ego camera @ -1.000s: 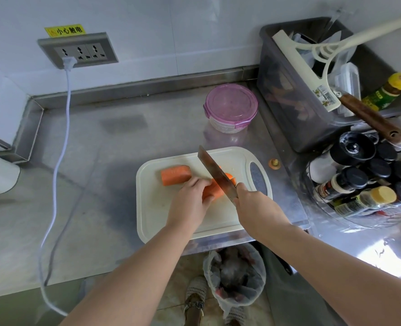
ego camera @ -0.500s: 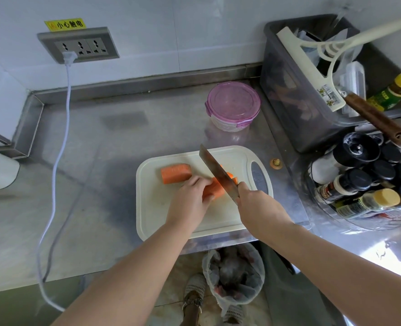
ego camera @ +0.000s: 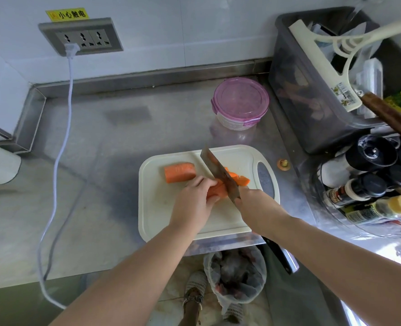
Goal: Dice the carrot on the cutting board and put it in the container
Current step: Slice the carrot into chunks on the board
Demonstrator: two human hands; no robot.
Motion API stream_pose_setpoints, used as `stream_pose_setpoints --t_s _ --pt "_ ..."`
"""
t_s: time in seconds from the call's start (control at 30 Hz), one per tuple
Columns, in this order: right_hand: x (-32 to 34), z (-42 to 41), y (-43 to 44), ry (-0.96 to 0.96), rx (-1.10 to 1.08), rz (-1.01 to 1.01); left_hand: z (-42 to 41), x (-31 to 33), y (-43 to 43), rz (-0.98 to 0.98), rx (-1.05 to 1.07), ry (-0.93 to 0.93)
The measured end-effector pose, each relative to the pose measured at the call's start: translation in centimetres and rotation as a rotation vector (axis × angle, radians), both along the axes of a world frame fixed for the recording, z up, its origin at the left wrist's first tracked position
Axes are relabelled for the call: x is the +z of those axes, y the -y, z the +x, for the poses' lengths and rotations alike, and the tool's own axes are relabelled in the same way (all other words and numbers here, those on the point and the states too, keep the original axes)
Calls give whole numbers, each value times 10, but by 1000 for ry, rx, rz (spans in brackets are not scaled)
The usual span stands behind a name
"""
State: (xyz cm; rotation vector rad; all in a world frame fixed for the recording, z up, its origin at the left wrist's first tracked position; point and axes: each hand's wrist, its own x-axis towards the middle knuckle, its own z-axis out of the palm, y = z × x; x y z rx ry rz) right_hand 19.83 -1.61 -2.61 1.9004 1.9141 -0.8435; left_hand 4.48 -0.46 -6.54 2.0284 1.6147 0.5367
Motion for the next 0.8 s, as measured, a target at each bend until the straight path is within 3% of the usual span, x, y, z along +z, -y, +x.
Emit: stream_pose_setpoints --t_s 0.07,0.3,0.53,0.8 --pt "-3 -1 -3 -59 -98 47 0 0 0 6 -1 -2" --pt "-9 -6 -3 -43 -144 73 1 2 1 -6 -5 -22" --pt "13 3 -5 -234 -197 58 1 4 3 -40 22 2" --pt "30 4 12 -75 -86 210 -3 6 6 -28 18 -29"
